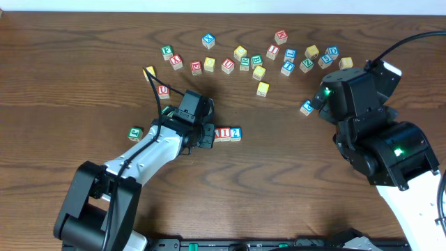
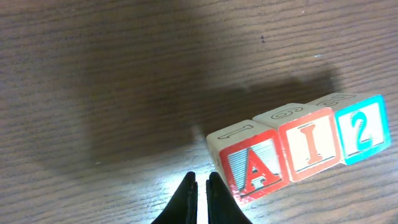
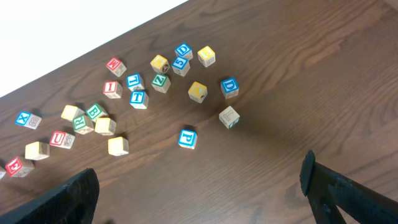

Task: Spell out AI2

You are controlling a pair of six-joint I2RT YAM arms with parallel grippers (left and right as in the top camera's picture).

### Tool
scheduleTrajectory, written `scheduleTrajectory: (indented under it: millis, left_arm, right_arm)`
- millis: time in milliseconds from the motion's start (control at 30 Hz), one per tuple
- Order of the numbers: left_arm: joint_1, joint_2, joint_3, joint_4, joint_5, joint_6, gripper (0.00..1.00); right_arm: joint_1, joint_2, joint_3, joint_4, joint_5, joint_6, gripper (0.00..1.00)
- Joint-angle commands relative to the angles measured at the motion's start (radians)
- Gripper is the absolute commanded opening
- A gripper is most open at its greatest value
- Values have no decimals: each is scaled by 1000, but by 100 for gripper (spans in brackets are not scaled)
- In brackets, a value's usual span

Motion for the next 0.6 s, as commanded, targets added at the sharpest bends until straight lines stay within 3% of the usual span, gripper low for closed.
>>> scheduleTrajectory:
  millis: [0, 133, 467, 500, 567]
  left_arm:
    - [1, 11, -8, -19, -90, 16, 7]
    - [23, -3, -5, -50, -165, 16, 7]
    - [134, -86, 42, -140, -170, 12, 7]
    - [141, -98, 45, -147, -170, 12, 8]
    - [155, -130, 50, -169, -170, 4, 8]
  right_arm:
    - [-6, -14, -2, -5, 12, -45, 99]
    - [-10, -14, -2, -11, 63, -53, 99]
    - [-132, 28, -3, 24, 67, -123, 99]
    - [-148, 43, -3, 32, 50, -149, 97]
    - [-175, 76, -3, 51, 6, -198, 74]
